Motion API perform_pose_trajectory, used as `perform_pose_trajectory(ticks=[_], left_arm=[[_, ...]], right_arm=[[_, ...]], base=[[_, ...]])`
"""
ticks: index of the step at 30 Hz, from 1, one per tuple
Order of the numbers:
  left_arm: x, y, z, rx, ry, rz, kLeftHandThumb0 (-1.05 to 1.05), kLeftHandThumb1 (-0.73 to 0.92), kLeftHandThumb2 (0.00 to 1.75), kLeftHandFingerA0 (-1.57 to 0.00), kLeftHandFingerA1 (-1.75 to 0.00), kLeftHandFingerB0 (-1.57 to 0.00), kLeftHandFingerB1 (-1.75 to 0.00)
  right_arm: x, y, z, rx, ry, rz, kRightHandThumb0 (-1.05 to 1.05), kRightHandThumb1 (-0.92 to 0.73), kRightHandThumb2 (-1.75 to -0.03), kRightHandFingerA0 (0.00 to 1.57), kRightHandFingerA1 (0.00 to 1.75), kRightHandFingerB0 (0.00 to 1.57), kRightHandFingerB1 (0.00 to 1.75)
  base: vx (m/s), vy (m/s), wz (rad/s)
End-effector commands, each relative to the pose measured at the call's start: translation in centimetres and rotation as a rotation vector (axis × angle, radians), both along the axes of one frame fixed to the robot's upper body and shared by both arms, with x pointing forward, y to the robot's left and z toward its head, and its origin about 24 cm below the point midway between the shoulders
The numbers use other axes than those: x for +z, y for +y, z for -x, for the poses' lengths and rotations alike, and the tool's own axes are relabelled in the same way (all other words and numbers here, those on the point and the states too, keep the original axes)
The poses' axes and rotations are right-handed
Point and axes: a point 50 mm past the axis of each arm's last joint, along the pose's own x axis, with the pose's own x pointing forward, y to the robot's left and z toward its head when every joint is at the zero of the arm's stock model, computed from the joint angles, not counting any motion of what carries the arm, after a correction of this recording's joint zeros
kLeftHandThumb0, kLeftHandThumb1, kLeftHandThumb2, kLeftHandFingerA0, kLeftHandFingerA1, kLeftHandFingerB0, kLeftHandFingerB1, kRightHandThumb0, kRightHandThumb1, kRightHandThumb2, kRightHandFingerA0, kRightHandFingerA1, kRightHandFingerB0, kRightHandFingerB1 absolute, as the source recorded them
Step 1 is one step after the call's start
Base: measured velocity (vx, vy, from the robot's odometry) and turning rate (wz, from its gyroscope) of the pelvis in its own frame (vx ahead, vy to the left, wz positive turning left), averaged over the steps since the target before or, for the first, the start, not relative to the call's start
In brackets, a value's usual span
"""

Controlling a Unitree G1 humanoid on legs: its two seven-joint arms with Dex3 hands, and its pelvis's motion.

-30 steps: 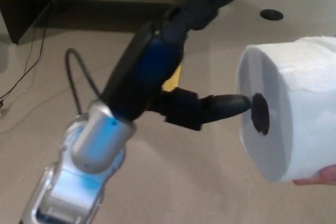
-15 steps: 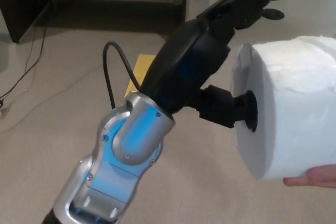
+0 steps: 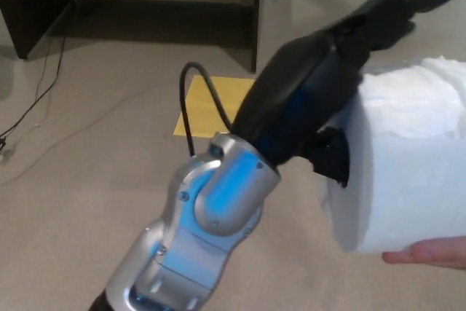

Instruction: A person is holding a toilet paper roll and the robot extends its left hand to grab the roll by inserting its thumb into the gap in the middle and brings its hand down by its side. Then it extends its arm again to hand the toilet paper roll back to the person.

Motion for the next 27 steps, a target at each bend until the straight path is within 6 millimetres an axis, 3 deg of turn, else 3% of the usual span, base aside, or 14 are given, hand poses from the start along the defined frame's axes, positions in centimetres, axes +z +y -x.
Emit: perform_pose_trajectory(ticks=[1,2,3,4,5,6,7,8,9,10,11,15,20,27], left_arm=[[-0.4,-1.0,0.3,-0.063,0.066,-0.039,-0.25,0.76,0.64,-1.15,-0.78,-0.52,-0.36],[-0.5,-0.9,0.3,-0.075,0.076,-0.04,-0.15,0.76,0.64,-1.19,-0.78,-0.68,-0.41],[-0.6,-0.7,0.3,-0.085,0.071,-0.03,-0.01,0.77,0.63,-1.17,-0.92,-0.87,-0.51],[-0.8,-0.6,0.2,-0.083,0.064,-0.026,0.02,0.74,0.72,-1.16,-1.01,-0.95,-0.63],[-1.0,-0.5,0.2,-0.057,0.044,-0.027,-0.04,0.67,0.86,-0.97,-1.49,-0.93,-0.97],[-1.1,-0.4,0.1,-0.034,0.026,-0.026,-0.04,0.67,0.86,-0.97,-1.49,-0.93,-0.97],[-1.2,-0.2,0.2,-0.015,0.023,-0.021,-0.08,0.76,0.8,-0.87,-1.6,-0.83,-1.19],[-1.3,0.0,0.1,-0.006,0.034,-0.02,-0.08,0.73,0.86,-0.94,-1.61,-0.78,-1.32],[-1.3,0.3,0.1,0.0,0.042,-0.015,-0.1,0.73,0.85,-0.88,-1.64,-0.68,-1.4],[-1.4,0.6,0.1,0.006,0.048,-0.01,-0.07,0.78,0.76,-0.91,-1.74,-0.59,-1.5],[-1.5,0.8,0.1,0.01,0.051,-0.007,-0.1,0.77,0.81,-0.74,-1.72,-0.6,-1.55],[-1.8,1.7,0.0,0.021,0.031,-0.008,-0.07,0.74,0.87,-0.69,-1.73,-0.6,-1.52],[-2.5,4.7,-0.5,0.077,0.015,0.02,-0.05,0.7,0.86,-0.87,-1.63,-0.72,-1.37],[-3.0,9.0,-1.2,0.159,0.049,0.066,-0.05,0.68,1.0,-0.93,-1.55,-0.75,-1.29]], right_arm=[[-0.1,-0.2,0.2,-0.006,0.025,0.001,-0.37,-0.68,-0.6,0.75,0.6,0.51,0.41],[0.0,-0.2,0.2,-0.005,0.021,-0.002,-0.37,-0.68,-0.6,0.75,0.6,0.51,0.41],[0.0,-0.2,0.1,0.002,0.02,0.001,-0.38,-0.68,-0.6,0.75,0.61,0.52,0.41],[0.0,-0.2,0.1,0.004,0.02,0.003,-0.38,-0.68,-0.6,0.76,0.62,0.52,0.41],[0.0,-0.2,0.1,0.001,0.022,0.004,-0.38,-0.67,-0.6,0.76,0.63,0.52,0.41],[0.0,-0.2,0.1,-0.003,0.022,0.002,-0.38,-0.67,-0.6,0.76,0.63,0.52,0.41],[0.0,-0.1,0.1,0.002,0.023,0.001,-0.38,-0.67,-0.6,0.76,0.63,0.52,0.41],[0.0,-0.1,0.0,0.0,0.024,-0.001,-0.38,-0.68,-0.6,0.74,0.61,0.52,0.42],[0.0,-0.2,0.1,-0.001,0.022,-0.001,-0.38,-0.67,-0.6,0.75,0.62,0.52,0.42],[0.0,-0.2,0.1,0.0,0.023,-0.001,-0.38,-0.67,-0.6,0.76,0.64,0.52,0.42],[-0.1,-0.2,0.2,-0.001,0.024,0.0,-0.38,-0.67,-0.6,0.77,0.62,0.52,0.42],[-0.2,-0.1,0.3,-0.002,0.026,-0.004,-0.38,-0.67,-0.6,0.76,0.6,0.52,0.42],[-0.3,-0.1,0.6,0.0,0.025,-0.005,-0.38,-0.68,-0.6,0.75,0.62,0.54,0.42],[-0.3,0.0,0.5,-0.002,0.029,-0.002,-0.37,-0.67,-0.6,0.79,0.66,0.54,0.42]], base=[[0.0,0.0,0.0],[0.0,0.0,0.0],[0.0,0.0,0.0],[0.0,0.0,0.0],[0.0,0.0,0.0],[0.0,0.0,0.0],[0.0,0.0,0.0],[0.0,0.0,0.0],[0.0,0.0,0.0],[0.0,0.0,0.0],[0.0,0.0,0.0],[0.0,0.0,0.0],[0.0,0.0,0.0],[0.0,0.0,0.0]])
